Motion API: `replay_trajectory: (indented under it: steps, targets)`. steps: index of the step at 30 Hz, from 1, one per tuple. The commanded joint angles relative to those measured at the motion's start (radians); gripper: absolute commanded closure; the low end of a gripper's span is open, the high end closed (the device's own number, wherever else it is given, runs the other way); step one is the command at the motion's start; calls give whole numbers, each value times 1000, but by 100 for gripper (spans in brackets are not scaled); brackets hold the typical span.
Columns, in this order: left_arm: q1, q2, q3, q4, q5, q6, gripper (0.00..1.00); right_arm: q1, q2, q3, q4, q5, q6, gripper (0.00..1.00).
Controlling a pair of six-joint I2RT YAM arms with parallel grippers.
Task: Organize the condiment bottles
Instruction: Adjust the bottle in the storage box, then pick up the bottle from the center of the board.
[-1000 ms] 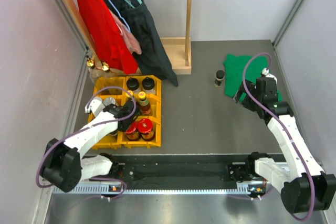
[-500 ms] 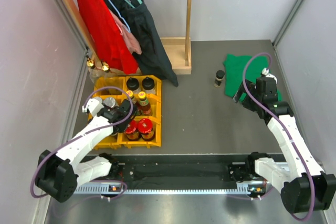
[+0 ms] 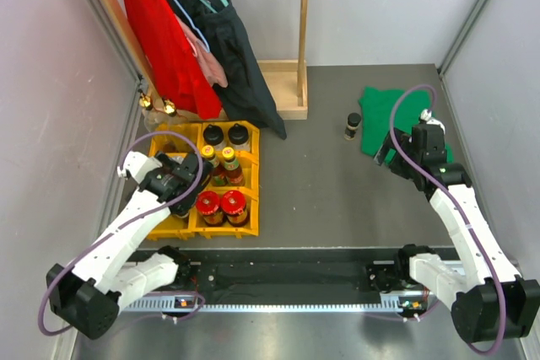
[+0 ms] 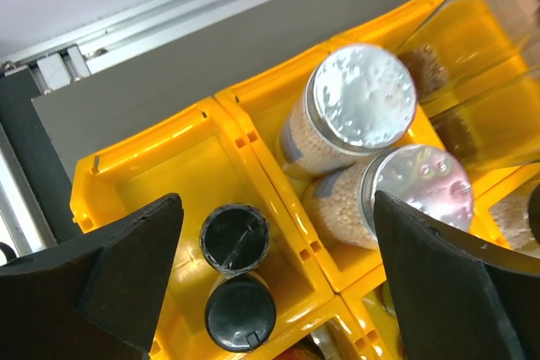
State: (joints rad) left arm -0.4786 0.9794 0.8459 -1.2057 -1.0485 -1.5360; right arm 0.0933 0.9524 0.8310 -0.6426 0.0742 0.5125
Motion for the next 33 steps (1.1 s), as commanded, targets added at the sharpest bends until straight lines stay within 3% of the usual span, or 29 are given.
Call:
replay_trajectory:
  steps: [1,6,10,13,25,33]
  targets:
    - [3,-27,62,-64,-44,40,1,-7,12,39,37,-33,-22,3]
    - [5,-68,104,-4,-35,166,1,118,130,134,55,31,-32,2]
    - [5,-111,110,167,48,480,1,163,285,276,46,87,-40,2]
    - [5,-134,114,225,88,578,1,167,385,359,75,102,-63,2]
    - [5,-160,171,290,235,832,1,169,756,686,14,139,-124,5]
    - [5,-251,180,397,347,1022,1,181,905,778,-2,159,-141,9]
